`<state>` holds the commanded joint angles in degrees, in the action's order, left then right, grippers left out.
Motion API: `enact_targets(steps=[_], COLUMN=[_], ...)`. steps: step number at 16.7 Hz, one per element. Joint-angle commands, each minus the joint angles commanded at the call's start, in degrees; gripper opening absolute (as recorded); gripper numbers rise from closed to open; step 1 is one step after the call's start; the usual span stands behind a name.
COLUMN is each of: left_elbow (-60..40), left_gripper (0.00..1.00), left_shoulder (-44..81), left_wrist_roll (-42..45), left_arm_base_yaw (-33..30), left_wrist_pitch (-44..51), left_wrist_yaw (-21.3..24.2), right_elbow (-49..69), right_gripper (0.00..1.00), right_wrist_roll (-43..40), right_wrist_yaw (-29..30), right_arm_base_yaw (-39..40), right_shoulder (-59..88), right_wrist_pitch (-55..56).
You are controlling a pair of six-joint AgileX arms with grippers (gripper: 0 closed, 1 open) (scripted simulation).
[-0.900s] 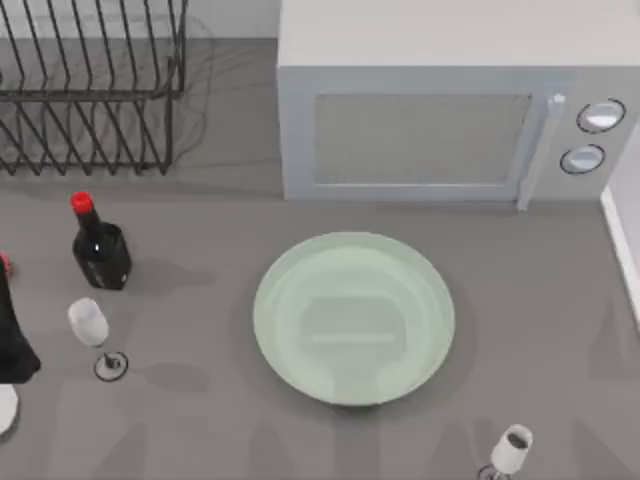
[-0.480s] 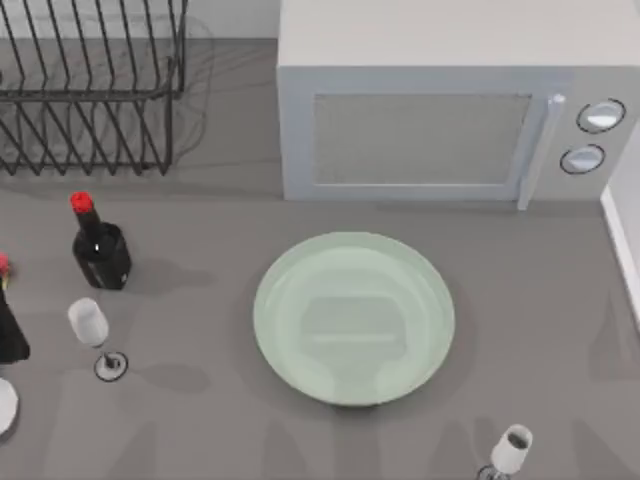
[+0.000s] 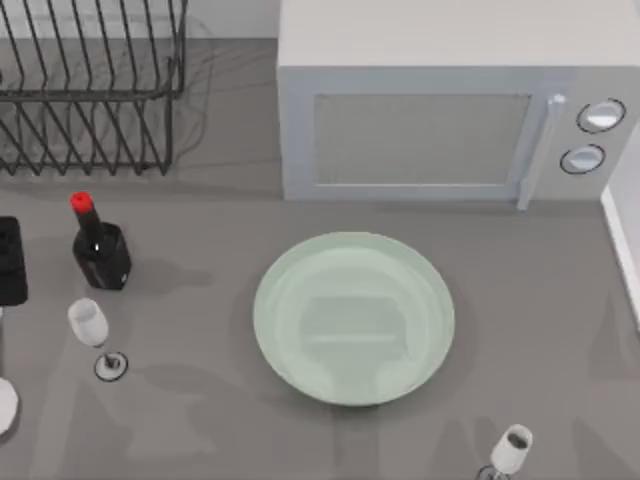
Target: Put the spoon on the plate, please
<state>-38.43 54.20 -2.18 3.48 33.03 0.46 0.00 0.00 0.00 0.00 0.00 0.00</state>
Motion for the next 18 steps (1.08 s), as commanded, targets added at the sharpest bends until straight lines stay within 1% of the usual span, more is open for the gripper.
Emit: enact_targets(steps=[4,8,12,18], left_elbow=[-14.55,-27.12,-34.57,-35.18], left_gripper=[1.00,1.00,1.00,1.00], left_shoulder=[24.54,39.82,47.69,48.36], left_wrist_roll=[-1.04,-1.75,-2.10,-2.11], left_arm_base_yaw=[1.68,3.02,3.68,3.43], left_wrist_pitch=[13.63,22.94,27.30,27.56], left_wrist_yaw=[0.06,-0.19,-0.43,-0.43], right_elbow=[0.00,0.00,0.00,0.00], right_gripper=[1.00,1.00,1.00,1.00], right_wrist_roll=[0.00,0.00,0.00,0.00], right_wrist_yaw=[0.00,0.00,0.00,0.00], right_arm_base_yaw=[0.00,0.00,0.00,0.00], right_shoulder=[0.00,0.00,0.00,0.00], right_wrist_pitch=[0.00,0.00,0.00,0.00])
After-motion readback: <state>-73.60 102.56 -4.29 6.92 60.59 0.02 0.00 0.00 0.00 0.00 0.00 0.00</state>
